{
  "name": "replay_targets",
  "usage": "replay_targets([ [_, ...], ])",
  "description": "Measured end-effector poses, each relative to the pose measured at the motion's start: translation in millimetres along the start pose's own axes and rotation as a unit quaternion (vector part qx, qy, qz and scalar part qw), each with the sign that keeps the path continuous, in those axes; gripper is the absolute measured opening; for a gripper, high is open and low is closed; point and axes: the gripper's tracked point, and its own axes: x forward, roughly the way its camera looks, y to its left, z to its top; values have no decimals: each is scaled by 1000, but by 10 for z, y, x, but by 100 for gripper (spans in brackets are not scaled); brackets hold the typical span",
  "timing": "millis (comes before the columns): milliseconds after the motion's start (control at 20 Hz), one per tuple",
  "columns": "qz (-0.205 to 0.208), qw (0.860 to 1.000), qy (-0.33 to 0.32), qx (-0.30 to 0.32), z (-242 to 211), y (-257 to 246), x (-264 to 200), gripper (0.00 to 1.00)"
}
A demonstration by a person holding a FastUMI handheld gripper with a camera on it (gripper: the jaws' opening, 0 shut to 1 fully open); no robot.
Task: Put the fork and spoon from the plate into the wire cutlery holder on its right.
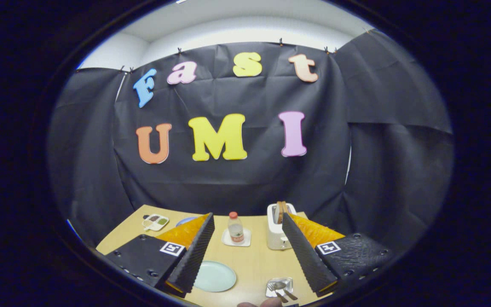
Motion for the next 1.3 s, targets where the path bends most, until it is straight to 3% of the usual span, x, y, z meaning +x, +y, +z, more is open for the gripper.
replay_targets([
  [250, 2, 999, -53, -1, 132, 0, -403, 96],
  [700, -2, 997, -78, -1, -156, -80, -1122, 96],
  [1300, -3, 997, -74, 5, -171, -36, -1166, 96],
])
